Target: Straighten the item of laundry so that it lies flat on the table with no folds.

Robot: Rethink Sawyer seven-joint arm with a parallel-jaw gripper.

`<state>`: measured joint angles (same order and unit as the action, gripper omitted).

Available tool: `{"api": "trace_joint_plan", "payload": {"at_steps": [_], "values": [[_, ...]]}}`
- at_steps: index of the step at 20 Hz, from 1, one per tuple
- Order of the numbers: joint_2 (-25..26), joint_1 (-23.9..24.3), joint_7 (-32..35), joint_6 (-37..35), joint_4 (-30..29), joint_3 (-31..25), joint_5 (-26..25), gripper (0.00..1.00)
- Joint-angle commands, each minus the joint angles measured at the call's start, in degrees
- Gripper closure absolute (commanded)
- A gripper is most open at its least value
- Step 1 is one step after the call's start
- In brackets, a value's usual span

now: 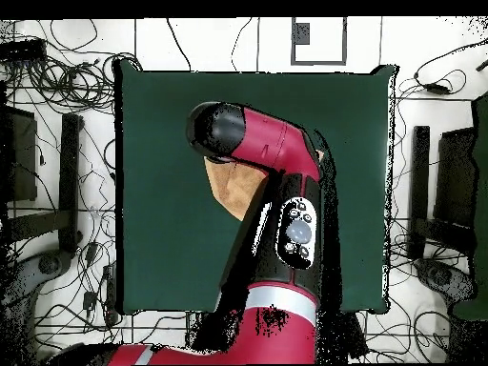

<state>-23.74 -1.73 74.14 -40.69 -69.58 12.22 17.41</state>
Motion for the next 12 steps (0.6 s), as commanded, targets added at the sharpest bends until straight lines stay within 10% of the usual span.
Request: {"api": "trace_joint_plan", "payload": {"at_steps": [1, 12], "values": [[5.38, -2.84, 17.57, -0.99, -1.97, -3.03, 0.91, 0.0], [5.36, -2.84, 17.09, 7.45, -9.8, -5.6, 0.73, 0.0]]}}
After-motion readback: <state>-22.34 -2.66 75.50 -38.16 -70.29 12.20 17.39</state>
